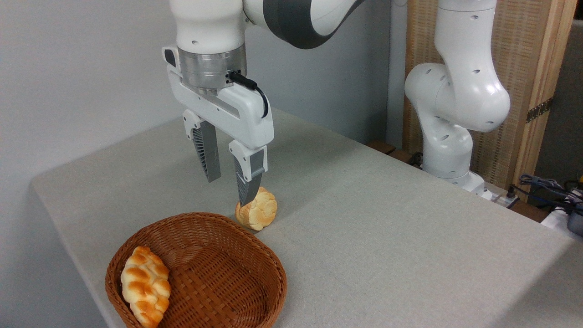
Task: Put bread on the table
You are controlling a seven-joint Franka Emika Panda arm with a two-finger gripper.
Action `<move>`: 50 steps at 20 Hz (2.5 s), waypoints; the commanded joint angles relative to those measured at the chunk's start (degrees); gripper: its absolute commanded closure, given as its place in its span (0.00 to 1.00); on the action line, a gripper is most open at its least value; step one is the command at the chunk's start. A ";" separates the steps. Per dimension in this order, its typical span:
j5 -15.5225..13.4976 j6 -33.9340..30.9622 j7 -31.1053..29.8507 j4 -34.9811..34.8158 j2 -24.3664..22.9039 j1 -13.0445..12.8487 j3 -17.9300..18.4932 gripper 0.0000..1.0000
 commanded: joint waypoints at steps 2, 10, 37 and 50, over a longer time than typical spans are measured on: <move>-0.22 0.09 0.20 0.59 0.17 -0.47 0.72 0.00; -0.22 0.09 0.20 0.59 0.18 -0.47 0.71 0.00; -6.72 30.24 -13.82 -2.75 8.61 -0.55 0.27 0.00; -8.30 39.55 -41.45 -2.58 14.41 -0.64 -0.07 0.00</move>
